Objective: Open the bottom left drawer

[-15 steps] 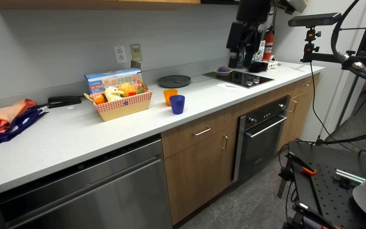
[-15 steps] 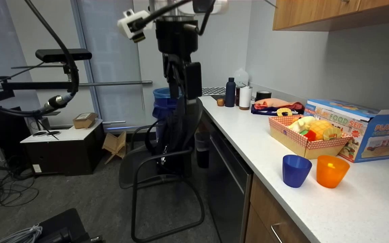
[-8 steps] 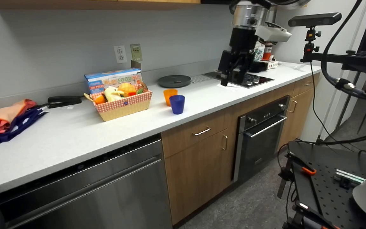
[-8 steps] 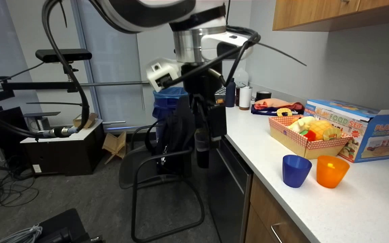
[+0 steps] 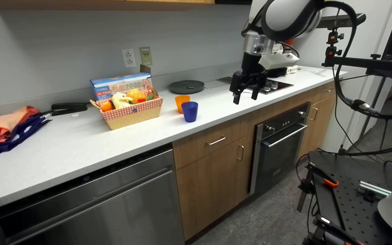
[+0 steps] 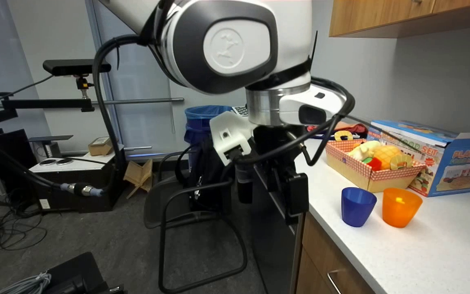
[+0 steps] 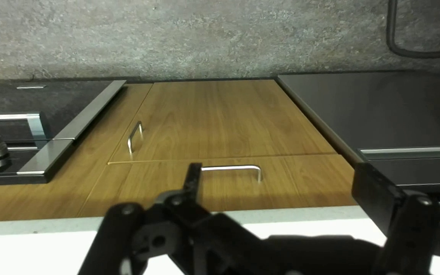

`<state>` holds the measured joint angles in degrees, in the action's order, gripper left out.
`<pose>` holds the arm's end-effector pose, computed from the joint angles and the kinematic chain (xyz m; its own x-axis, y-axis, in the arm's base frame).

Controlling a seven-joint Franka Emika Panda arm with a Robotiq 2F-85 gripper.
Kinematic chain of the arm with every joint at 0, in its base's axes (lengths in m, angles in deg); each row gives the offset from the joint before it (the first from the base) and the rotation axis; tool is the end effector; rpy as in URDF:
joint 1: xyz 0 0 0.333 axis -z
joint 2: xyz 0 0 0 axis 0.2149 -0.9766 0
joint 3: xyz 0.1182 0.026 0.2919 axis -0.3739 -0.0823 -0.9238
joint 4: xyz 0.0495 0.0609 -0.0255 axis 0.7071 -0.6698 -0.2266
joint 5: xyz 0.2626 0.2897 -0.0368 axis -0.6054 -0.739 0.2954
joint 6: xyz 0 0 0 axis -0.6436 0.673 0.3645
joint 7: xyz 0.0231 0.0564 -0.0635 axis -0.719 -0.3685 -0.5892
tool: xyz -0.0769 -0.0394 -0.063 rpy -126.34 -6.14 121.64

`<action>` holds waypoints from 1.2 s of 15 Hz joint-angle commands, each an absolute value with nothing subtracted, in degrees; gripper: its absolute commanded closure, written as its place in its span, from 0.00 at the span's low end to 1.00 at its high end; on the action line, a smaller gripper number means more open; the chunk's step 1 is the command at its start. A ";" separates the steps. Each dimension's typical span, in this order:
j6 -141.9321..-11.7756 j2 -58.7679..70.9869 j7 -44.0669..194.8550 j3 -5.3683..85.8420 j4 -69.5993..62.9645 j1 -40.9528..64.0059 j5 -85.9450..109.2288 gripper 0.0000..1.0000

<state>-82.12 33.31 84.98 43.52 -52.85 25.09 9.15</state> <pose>0.4402 -0.1595 0.3746 0.8210 -0.5535 0.1399 -0.5518 -0.8322 -0.0538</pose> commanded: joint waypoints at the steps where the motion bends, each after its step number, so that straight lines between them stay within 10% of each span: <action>1: -84.15 27.66 87.26 44.63 -49.97 25.64 9.77 0.00; 18: -85.01 21.77 87.63 46.39 -49.88 24.96 7.56 0.00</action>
<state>-83.66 24.80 86.82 45.67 -50.42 25.32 8.85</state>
